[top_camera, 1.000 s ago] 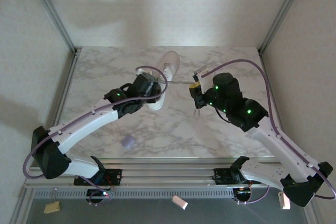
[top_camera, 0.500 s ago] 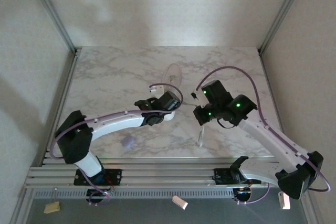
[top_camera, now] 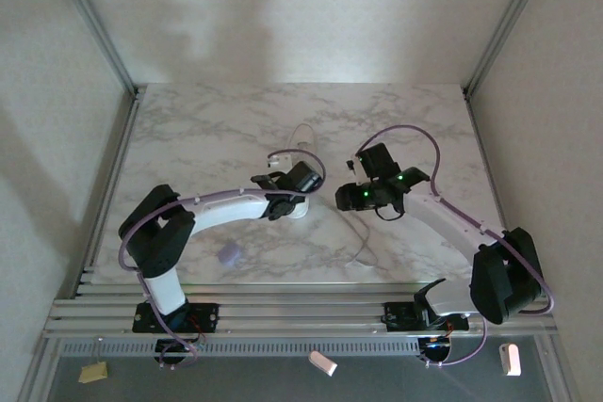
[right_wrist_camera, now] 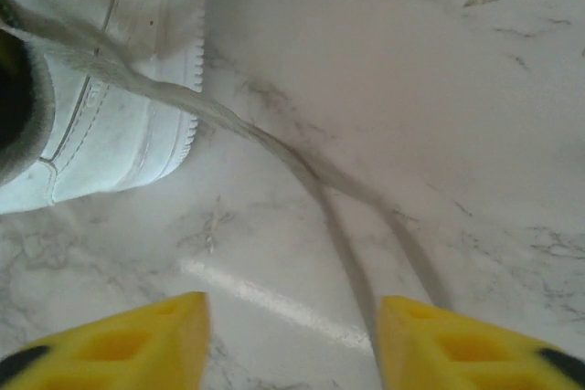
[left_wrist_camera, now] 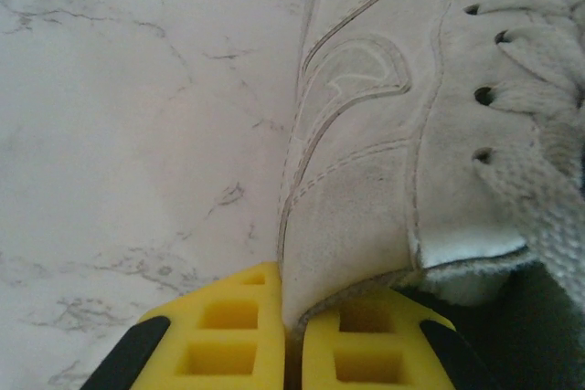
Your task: Tie the shoes
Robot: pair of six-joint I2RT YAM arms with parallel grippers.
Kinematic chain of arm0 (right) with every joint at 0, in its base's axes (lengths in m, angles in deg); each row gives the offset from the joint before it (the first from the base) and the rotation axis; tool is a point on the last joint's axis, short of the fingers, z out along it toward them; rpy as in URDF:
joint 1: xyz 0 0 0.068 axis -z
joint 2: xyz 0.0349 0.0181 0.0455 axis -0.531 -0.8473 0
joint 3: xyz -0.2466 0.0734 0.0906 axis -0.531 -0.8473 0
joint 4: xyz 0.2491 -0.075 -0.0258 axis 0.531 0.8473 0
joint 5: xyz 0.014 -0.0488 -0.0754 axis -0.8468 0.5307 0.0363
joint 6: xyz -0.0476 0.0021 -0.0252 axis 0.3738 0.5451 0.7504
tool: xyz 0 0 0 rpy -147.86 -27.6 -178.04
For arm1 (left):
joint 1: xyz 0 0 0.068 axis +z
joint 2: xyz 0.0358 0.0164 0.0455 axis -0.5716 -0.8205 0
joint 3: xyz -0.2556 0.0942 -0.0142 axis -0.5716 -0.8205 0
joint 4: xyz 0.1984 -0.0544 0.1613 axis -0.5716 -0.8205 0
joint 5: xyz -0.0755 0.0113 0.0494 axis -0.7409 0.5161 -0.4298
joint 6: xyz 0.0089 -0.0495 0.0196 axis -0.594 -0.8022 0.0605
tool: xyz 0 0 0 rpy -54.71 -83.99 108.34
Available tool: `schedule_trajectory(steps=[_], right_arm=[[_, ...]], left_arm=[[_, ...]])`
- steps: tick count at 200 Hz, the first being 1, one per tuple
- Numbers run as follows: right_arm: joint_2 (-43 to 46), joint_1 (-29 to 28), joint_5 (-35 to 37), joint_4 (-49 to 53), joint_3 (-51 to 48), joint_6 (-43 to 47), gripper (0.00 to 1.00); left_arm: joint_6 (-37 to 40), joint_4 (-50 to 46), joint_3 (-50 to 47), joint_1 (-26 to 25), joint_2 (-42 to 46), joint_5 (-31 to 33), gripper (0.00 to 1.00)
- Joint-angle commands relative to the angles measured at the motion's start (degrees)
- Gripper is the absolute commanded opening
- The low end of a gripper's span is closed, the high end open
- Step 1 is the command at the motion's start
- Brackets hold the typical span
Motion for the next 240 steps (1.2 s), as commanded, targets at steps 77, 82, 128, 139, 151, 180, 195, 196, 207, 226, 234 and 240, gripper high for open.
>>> schedule_trajectory(steps=[77, 82, 128, 139, 151, 180, 195, 196, 207, 226, 234, 240], right_arm=[[3.78, 0.35, 13.81, 2.97, -4.22, -7.95, 0.82], [4.10, 0.34, 13.85, 3.31, -4.46, -8.12, 0.81], [4.09, 0.33, 15.44, 8.07, -4.45, -9.00, 0.80], [3.15, 0.40, 16.04, 10.02, -3.68, -9.12, 0.78], [2.33, 0.35, 15.84, 11.68, -3.21, -9.09, 0.76], [1.74, 0.40, 13.86, 14.03, -3.58, -9.87, 0.70], [1.19, 0.18, 11.33, 14.15, -4.39, -10.21, 0.66], [1.20, 0.16, 11.19, 14.15, -4.45, -10.22, 0.66], [0.79, -0.56, 10.46, 14.28, -4.97, -10.37, 0.62], [0.75, -2.26, 9.91, 14.71, -5.65, -10.09, 0.55], [0.80, -3.04, 9.73, 14.44, -6.03, -9.83, 0.53], [0.64, -3.53, 9.73, 14.44, -6.29, -9.80, 0.52]], left_arm=[[6.98, 2.78, 9.51, 6.45, -9.23, 1.81, 0.00], [7.07, 2.17, 10.13, 6.57, -9.65, 2.05, 0.00], [7.90, -2.91, 15.42, 6.95, -12.60, 3.58, 0.19], [8.19, -2.45, 15.61, 6.95, -12.40, 2.59, 0.29], [8.30, -2.27, 15.86, 6.95, -11.94, 1.49, 0.38], [8.31, -2.08, 16.73, 6.86, -9.49, -0.68, 0.56], [8.47, -1.88, 16.63, 6.61, -6.57, -0.93, 0.64], [8.47, -1.91, 16.56, 6.60, -6.34, -0.91, 0.64], [8.64, -1.14, 15.65, 6.34, -3.11, -0.72, 0.70], [9.53, 2.40, 11.37, 5.59, 4.04, -0.62, 0.81], [10.00, 4.80, 8.61, 5.37, 7.69, -0.70, 0.83], [10.22, 6.62, 6.26, 5.16, 10.33, -0.92, 0.84]])
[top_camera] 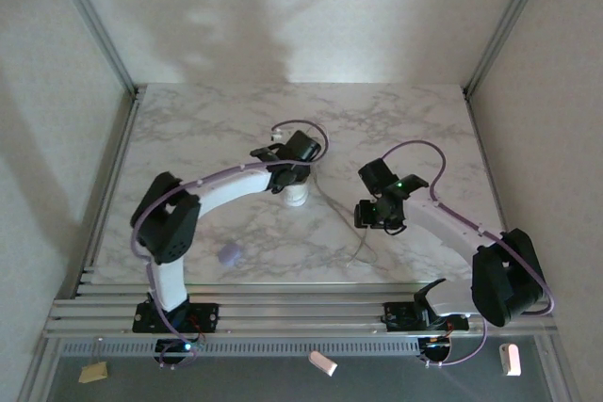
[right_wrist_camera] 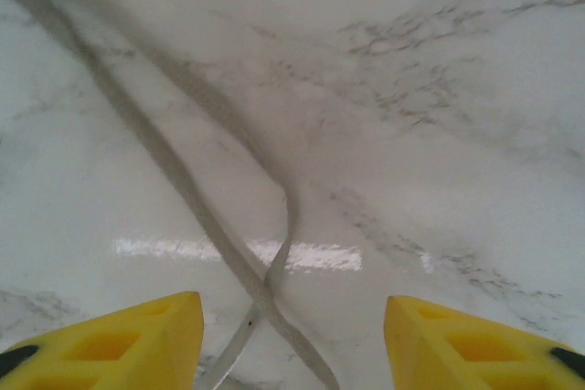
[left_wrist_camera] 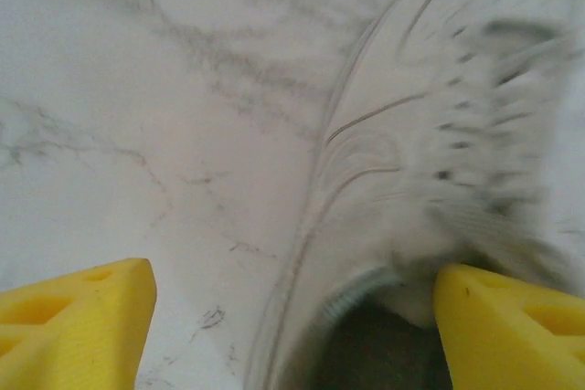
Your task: Tie the shoes
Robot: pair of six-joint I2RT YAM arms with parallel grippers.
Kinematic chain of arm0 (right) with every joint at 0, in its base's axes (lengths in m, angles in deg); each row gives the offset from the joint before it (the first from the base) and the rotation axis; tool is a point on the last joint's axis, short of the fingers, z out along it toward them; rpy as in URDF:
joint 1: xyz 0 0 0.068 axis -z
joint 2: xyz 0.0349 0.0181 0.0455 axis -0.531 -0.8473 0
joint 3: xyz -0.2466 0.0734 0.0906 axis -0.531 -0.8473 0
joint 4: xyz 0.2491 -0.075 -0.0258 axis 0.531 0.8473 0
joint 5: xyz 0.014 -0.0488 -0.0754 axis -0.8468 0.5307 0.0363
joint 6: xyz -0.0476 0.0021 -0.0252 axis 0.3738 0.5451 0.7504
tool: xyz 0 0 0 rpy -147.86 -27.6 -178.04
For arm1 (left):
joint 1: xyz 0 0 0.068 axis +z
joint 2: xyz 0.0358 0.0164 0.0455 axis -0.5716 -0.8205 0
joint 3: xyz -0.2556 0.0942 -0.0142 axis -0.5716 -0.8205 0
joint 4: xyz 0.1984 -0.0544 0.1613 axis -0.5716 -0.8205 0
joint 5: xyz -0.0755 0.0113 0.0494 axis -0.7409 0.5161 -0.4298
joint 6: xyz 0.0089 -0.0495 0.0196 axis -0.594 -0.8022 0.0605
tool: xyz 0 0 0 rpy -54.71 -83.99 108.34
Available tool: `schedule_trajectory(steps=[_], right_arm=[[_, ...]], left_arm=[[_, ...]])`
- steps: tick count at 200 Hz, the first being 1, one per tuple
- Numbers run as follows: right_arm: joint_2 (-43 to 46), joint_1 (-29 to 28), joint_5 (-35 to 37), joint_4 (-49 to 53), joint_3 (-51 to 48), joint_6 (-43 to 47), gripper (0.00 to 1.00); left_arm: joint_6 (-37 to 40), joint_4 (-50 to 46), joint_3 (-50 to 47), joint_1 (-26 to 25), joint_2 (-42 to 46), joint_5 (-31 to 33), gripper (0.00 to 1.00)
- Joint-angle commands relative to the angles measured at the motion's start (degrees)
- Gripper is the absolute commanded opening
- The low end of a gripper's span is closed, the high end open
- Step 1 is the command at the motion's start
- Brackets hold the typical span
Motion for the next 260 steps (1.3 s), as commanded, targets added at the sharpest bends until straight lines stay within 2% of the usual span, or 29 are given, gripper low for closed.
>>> schedule_trajectory(steps=[1, 41, 92, 159, 208, 223, 235, 249, 260], right_arm=[[-0.48, -2.15, -1.57, 1.99, -1.65, -0.09, 0.52], [-1.34, -3.00, -0.70, 3.27, -3.92, -3.21, 0.40], [1.46, -5.60, -1.12, 5.36, -7.65, -7.86, 0.38], [-1.74, -6.42, -0.17, 2.92, -9.59, -10.90, 0.37], [-4.89, -6.77, -1.30, -0.58, -10.38, -10.99, 0.30], [-5.64, -6.82, -1.63, -1.05, -10.46, -10.94, 0.24], [-5.43, -6.85, -1.92, -1.01, -10.39, -10.82, 0.12], [-3.07, -6.98, -1.31, 0.60, -9.79, -10.64, 0.03], [0.71, -7.13, -0.26, 2.75, -8.79, -10.57, 0.00]], left_arm=[[0.94, 8.94, -5.46, -0.55, 12.54, 2.22, 0.84], [-1.38, 13.27, -19.36, -0.88, 26.28, 2.34, 0.85], [-3.72, 15.45, -31.22, -2.61, 38.00, 3.08, 0.85], [-3.60, 15.95, -32.78, -3.09, 39.65, 2.72, 0.85], [-3.40, 15.64, -33.12, -3.18, 40.42, 3.19, 0.85], [-3.57, 15.52, -33.45, -3.18, 41.18, 3.49, 0.84], [-3.82, 15.47, -33.85, -3.18, 42.20, 3.92, 0.84], [-3.78, 15.34, -34.09, -3.18, 43.19, 4.39, 0.84], [-3.68, 15.04, -33.98, -3.18, 43.87, 4.79, 0.84]])
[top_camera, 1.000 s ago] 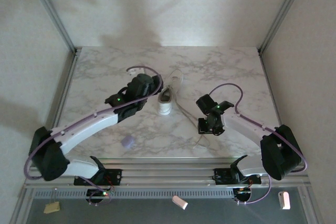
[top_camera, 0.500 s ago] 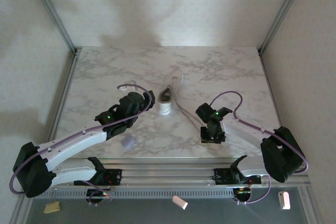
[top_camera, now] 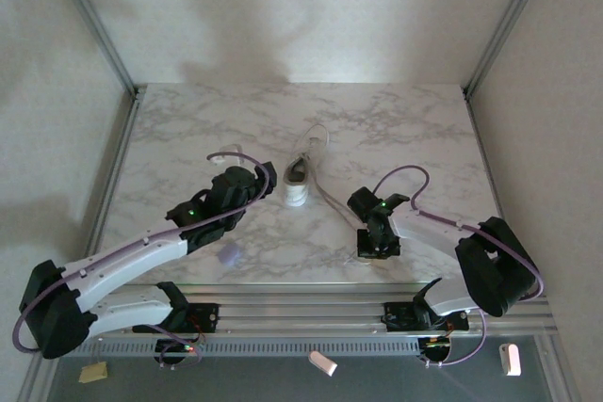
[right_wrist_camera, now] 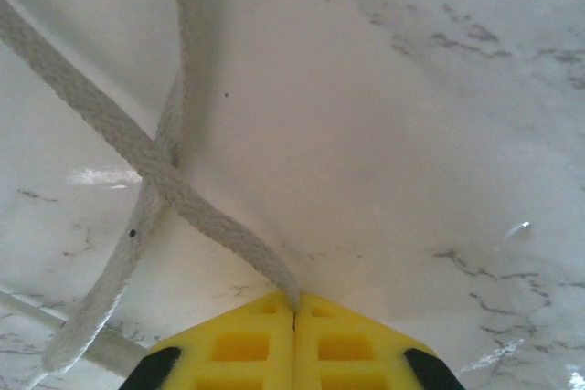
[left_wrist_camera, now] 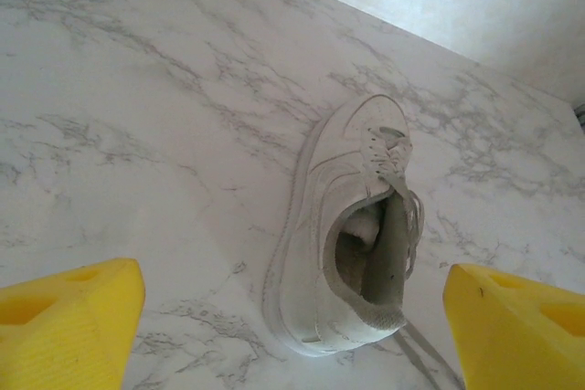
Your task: Tie the shoes
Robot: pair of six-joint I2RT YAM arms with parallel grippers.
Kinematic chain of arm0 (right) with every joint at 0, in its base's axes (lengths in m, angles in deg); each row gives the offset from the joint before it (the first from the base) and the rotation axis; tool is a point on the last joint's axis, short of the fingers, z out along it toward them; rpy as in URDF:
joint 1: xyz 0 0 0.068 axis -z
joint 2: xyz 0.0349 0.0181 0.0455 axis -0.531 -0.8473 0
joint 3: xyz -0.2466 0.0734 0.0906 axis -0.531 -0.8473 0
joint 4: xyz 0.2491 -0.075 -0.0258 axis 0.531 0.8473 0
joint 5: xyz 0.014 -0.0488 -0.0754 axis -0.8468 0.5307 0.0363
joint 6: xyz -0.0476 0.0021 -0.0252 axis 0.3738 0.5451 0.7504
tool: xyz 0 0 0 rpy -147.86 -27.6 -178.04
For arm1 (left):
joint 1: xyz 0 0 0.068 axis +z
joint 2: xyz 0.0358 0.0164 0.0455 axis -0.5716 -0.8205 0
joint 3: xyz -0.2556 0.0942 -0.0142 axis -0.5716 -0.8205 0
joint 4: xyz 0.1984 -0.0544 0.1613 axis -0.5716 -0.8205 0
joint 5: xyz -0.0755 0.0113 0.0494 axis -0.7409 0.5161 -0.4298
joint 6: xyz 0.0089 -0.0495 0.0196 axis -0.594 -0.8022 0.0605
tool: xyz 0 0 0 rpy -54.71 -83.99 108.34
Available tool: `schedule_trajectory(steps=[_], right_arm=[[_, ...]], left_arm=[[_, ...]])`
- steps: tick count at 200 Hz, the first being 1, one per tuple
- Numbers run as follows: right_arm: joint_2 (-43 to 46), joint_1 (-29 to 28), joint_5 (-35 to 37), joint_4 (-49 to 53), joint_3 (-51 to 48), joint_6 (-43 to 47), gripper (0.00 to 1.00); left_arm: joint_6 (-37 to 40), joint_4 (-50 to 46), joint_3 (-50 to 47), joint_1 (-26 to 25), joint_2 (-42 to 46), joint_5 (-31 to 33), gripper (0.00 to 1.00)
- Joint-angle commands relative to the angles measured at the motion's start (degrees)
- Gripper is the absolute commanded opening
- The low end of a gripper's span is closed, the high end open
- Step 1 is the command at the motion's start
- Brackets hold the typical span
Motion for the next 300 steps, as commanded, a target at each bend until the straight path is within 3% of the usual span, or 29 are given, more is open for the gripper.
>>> schedule_trajectory(steps=[1, 45, 86, 114, 147, 168, 185, 234, 281, 300], right_arm=[[4.61, -0.61, 1.18, 2.57, 0.67, 0.04, 0.00], [21.26, -0.70, 0.23, 11.43, 10.98, 5.16, 0.00], [24.81, -0.79, -5.58, 12.76, 20.86, 10.10, 0.00], [25.83, -0.82, -5.47, 11.97, 27.03, 12.51, 0.00], [23.84, -0.80, 6.51, 14.21, 35.87, 14.63, 0.00], [19.61, -0.51, 18.04, 19.27, 42.41, 15.29, 0.00], [16.66, 1.52, 21.82, 21.70, 45.97, 15.96, 0.00], [8.76, 16.72, 13.12, 19.44, 45.44, 18.36, 0.00], [1.91, 30.20, -3.32, 10.42, 36.90, 16.59, 0.00], [-0.21, 34.09, -9.16, 7.48, 33.79, 15.55, 0.00]], left_arm=[[-0.70, 0.15, -0.70, -0.51, 2.32, 2.84, 0.85], [1.03, -0.41, -0.17, -0.36, 5.96, 2.91, 0.85], [2.99, -0.68, 0.45, -0.16, 9.26, 0.51, 0.88], [3.17, -0.93, 0.08, -0.16, 11.44, -1.53, 0.93], [3.72, -1.04, -0.96, -0.16, 12.69, -3.57, 0.94], [3.40, -2.10, -0.64, -0.66, 12.02, -4.20, 0.88], [2.94, -2.23, -0.71, -1.78, 11.56, -4.25, 0.85], [0.54, 0.72, -0.59, -9.88, 4.60, -1.99, 0.78], [-3.24, 3.51, 5.19, -21.23, -12.74, 0.27, 0.71], [-4.42, 3.79, 9.30, -23.24, -21.28, -2.81, 0.68]])
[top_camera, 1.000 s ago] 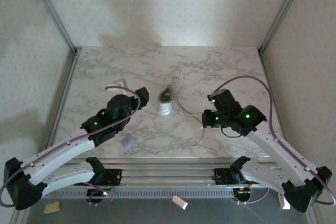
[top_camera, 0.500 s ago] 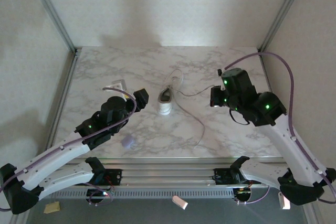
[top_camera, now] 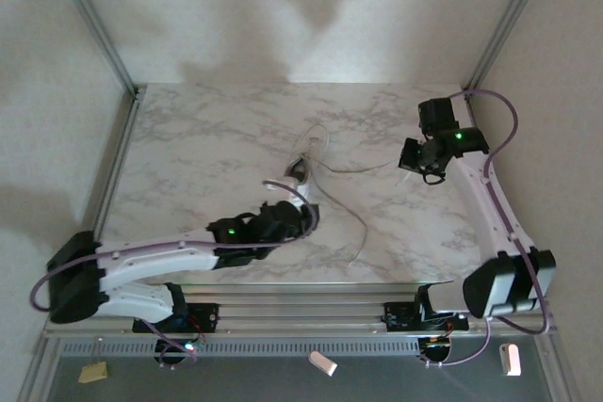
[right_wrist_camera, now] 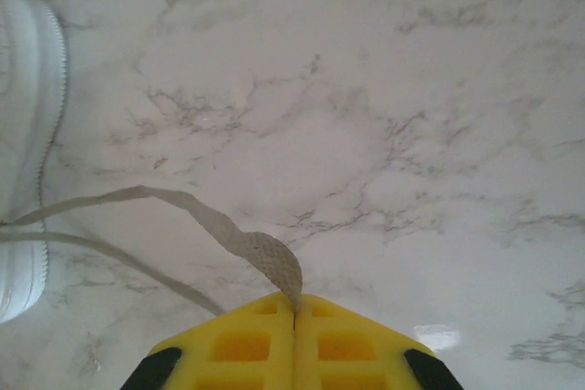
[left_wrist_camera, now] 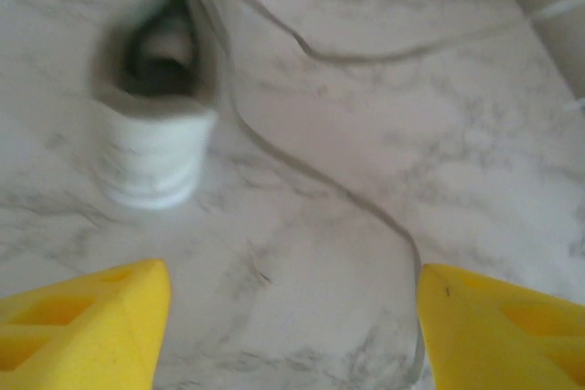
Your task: Tie the shoes
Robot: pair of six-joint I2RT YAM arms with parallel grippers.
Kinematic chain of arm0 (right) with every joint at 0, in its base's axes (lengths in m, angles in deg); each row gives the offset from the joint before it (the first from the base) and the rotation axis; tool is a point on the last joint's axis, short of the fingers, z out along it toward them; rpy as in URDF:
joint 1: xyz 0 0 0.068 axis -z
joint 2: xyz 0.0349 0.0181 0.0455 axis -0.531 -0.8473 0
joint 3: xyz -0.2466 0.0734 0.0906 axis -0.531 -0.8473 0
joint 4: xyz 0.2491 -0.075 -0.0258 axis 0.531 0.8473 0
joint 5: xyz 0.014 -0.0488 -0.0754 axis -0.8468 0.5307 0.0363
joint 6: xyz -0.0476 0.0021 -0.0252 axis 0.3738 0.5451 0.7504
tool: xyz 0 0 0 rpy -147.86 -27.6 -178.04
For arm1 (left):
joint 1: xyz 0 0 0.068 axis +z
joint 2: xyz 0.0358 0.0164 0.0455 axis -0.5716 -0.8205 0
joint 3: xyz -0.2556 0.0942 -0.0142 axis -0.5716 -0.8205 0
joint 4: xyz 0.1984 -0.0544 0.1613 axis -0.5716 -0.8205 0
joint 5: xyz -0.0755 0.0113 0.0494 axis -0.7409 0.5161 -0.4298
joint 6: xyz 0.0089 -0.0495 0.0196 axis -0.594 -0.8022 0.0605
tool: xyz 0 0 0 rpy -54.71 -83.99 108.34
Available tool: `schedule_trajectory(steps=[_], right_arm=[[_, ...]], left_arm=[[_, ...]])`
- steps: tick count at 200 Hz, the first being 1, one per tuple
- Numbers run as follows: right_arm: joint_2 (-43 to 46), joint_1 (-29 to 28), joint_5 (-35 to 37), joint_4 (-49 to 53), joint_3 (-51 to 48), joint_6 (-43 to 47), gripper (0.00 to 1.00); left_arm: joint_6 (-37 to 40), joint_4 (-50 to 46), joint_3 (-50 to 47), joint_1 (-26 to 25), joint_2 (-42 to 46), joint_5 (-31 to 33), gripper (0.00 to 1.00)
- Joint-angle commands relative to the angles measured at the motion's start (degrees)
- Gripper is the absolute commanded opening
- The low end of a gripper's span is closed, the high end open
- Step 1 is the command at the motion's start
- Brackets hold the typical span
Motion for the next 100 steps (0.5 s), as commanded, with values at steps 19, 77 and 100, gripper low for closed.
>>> schedule_trajectory(steps=[19, 77, 100], right_arm=[[-2.63, 7.44, -15.95, -8.04, -6.45, -2.55, 0.00], [-3.42, 10.59, -16.79, -10.63, -11.74, -2.23, 0.00], [-2.85, 12.46, -15.97, -10.67, -12.72, -1.84, 0.00]], left_arm=[[-3.22, 1.20, 10.80, -3.26, -15.61, -5.14, 0.67], [-2.79, -2.41, 24.80, -6.48, -34.08, -10.17, 0.64], [-2.87, -4.94, 28.33, -7.17, -37.95, -10.65, 0.62]])
